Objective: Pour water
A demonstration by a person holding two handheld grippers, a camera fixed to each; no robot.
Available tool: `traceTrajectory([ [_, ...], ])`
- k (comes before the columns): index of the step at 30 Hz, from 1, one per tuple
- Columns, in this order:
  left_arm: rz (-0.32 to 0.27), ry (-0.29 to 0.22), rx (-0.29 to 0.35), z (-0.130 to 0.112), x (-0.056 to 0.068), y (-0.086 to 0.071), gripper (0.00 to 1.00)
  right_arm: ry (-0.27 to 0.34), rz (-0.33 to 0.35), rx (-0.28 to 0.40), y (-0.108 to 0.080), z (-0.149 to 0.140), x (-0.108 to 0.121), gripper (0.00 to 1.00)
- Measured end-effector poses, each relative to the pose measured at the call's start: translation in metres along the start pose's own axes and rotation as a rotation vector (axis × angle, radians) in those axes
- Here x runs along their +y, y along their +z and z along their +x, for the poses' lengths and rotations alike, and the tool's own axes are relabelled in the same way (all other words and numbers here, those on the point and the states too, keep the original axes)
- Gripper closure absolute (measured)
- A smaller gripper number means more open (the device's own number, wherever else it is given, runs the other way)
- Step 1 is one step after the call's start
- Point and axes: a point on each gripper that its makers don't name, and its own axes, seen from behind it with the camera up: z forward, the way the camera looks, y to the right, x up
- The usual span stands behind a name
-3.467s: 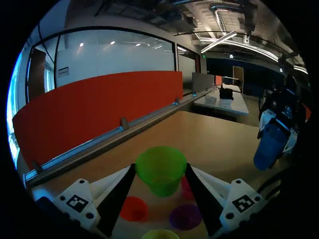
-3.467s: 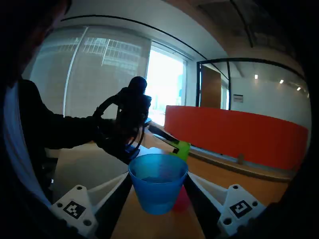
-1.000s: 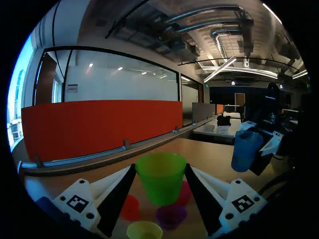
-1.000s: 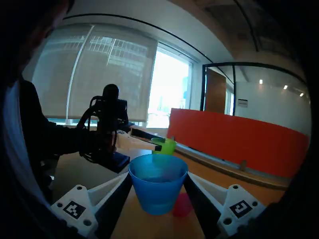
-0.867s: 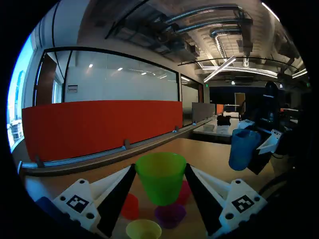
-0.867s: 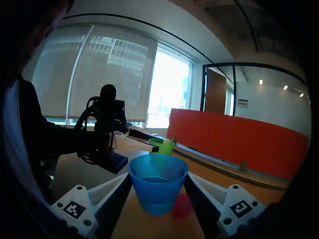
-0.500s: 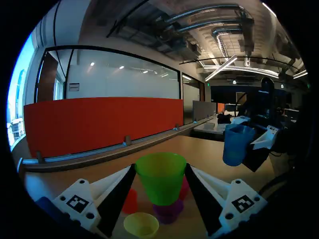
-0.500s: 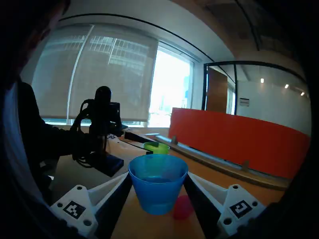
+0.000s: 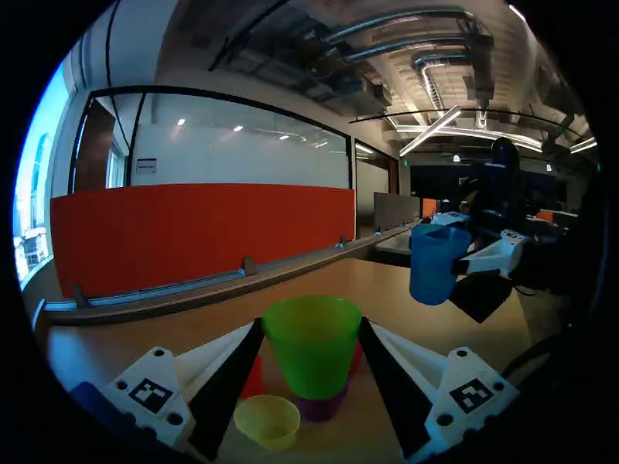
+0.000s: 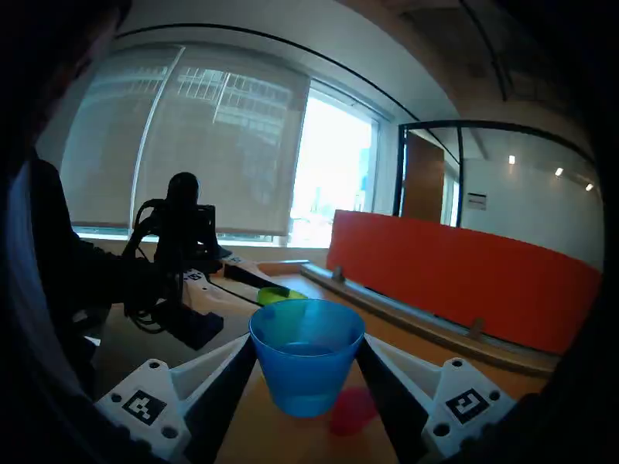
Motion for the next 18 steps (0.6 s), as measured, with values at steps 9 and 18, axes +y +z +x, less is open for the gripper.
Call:
traceTrajectory([
  [9, -0.018, 0.005, -0.005, -0.006, 0.011, -0.012, 0.11, -0.037, 0.003, -0.003, 0.006, 0.006, 0.004, 0.11],
  [18, -0.036, 0.003, -0.001, -0.009, 0.018, -0.022, 0.11, -0.089, 0.005, -0.003, 0.009, 0.014, 0.009, 0.11],
])
